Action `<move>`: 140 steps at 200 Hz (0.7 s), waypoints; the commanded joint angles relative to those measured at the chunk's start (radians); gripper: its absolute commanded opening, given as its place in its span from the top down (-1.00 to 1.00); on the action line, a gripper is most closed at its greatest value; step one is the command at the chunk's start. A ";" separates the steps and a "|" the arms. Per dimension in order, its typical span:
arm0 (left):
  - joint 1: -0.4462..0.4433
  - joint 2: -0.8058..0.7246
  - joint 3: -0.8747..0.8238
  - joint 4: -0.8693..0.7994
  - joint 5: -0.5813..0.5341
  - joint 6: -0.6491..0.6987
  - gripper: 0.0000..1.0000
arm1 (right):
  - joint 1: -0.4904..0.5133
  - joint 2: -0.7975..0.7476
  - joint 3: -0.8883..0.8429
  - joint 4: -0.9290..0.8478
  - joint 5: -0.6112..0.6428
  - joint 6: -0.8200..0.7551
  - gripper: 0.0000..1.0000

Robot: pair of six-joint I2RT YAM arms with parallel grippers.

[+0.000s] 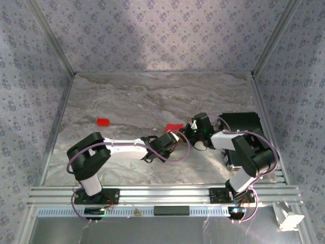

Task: Fold a paper plane with a square sheet of paper (pick it up from the middle)
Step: Fold the wing for the fifth time at the center of the table.

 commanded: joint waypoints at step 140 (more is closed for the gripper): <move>-0.032 0.011 0.041 -0.036 -0.097 0.016 0.49 | -0.008 -0.020 0.010 -0.001 -0.017 0.016 0.96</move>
